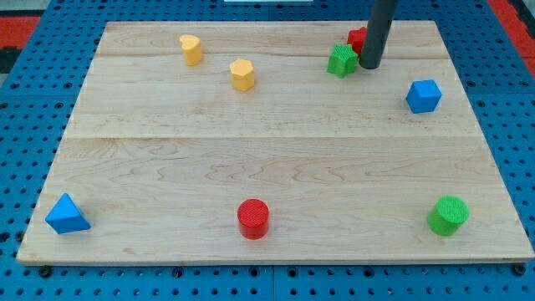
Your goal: Move the blue cube towards the center
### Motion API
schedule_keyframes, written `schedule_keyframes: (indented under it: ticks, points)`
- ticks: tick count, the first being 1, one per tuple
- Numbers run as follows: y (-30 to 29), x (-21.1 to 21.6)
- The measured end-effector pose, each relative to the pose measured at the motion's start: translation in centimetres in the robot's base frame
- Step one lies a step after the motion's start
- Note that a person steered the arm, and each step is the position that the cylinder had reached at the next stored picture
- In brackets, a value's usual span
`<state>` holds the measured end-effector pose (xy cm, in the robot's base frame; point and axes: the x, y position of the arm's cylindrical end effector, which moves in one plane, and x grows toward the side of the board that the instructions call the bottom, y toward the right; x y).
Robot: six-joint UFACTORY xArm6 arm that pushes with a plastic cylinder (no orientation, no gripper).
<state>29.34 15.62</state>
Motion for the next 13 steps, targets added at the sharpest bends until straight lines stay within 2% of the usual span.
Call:
schedule_keyframes:
  ticks: [3,4,5,6,7,9,10,12,13]
  points:
    - [-3.9,0.0]
    - [-2.2,0.6]
    - [2.7,7.1]
    - [-0.6,10.3]
    - [-4.4,10.7]
    - [2.5,16.6]
    - [7.5,17.5]
    - [13.6,14.3]
    - [13.8,12.7]
